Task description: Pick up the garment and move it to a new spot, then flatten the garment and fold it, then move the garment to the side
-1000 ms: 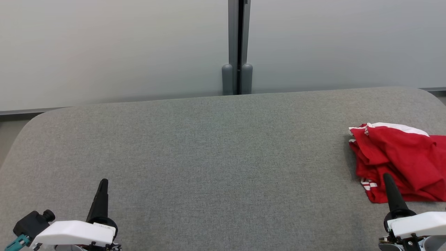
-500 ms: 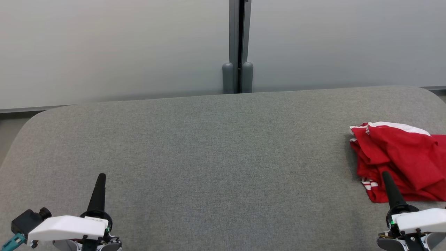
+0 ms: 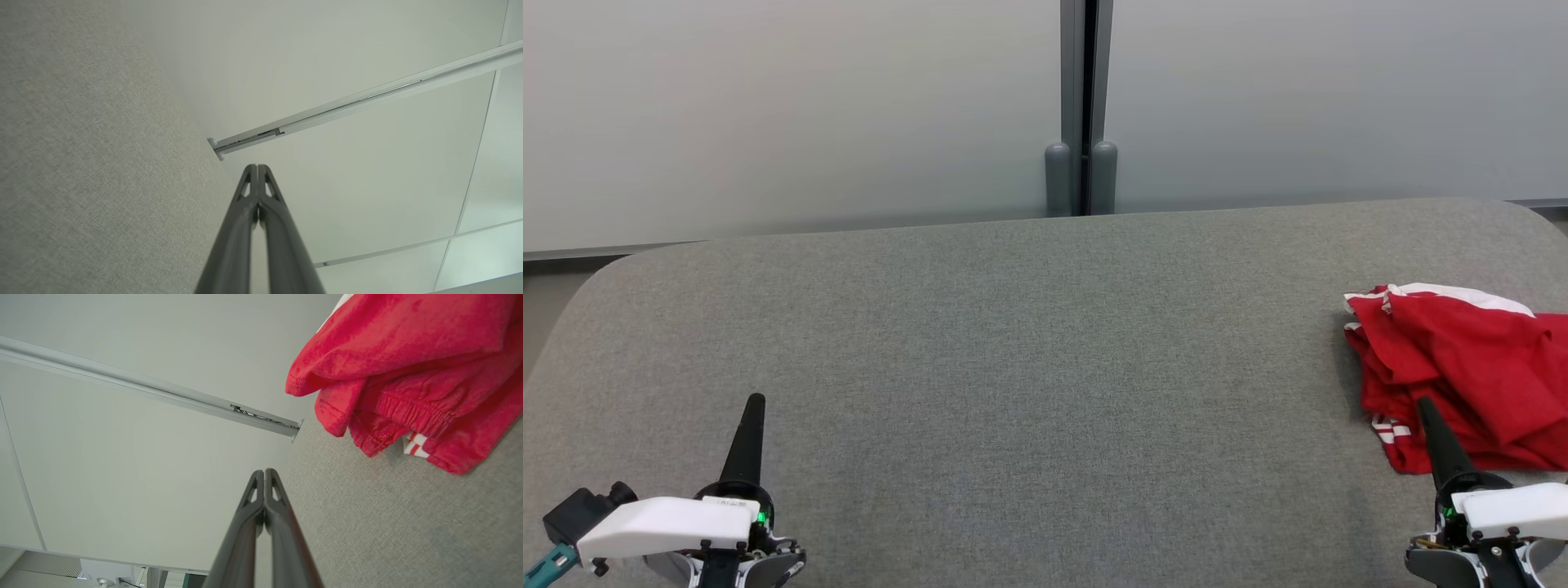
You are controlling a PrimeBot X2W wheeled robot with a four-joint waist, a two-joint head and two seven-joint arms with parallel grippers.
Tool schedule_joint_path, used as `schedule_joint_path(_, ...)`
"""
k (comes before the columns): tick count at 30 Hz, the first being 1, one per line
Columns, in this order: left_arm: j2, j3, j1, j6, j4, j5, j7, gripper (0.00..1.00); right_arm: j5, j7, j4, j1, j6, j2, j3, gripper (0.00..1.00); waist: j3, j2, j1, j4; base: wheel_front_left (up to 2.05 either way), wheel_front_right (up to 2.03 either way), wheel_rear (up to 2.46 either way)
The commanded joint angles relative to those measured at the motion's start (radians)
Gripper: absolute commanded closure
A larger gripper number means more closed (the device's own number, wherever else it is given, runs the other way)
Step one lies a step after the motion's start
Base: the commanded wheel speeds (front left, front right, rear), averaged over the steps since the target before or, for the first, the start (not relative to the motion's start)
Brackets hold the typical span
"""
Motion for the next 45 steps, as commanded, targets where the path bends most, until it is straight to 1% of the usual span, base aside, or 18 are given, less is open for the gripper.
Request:
schedule_joint_path(1, 0.002, 0.012, -0.023, -0.010, -0.001, -0.021, 0.006, 1.00, 0.020, 0.005, -0.003, -0.020, 0.000, -0.001, -0.007, 1.00, 0.001, 0.0000, 0.0000, 0.000, 0.00, 0.00, 0.00)
schedule_joint_path(38, -0.053, 0.102, -0.070, -0.075, 0.052, -0.225, 0.083, 1.00, 0.252, 0.065, 0.043, -0.059, 0.000, 0.031, -0.049, 1.00, 0.016, 0.0000, 0.0000, 0.004, 0.00, 0.00, 0.00)
schedule_joint_path(45, -0.056, 0.107, -0.071, -0.077, 0.054, -0.232, 0.086, 1.00, 0.258, 0.067, 0.046, -0.060, 0.000, 0.033, -0.051, 1.00, 0.017, 0.0000, 0.0000, 0.005, 0.00, 0.00, 0.00)
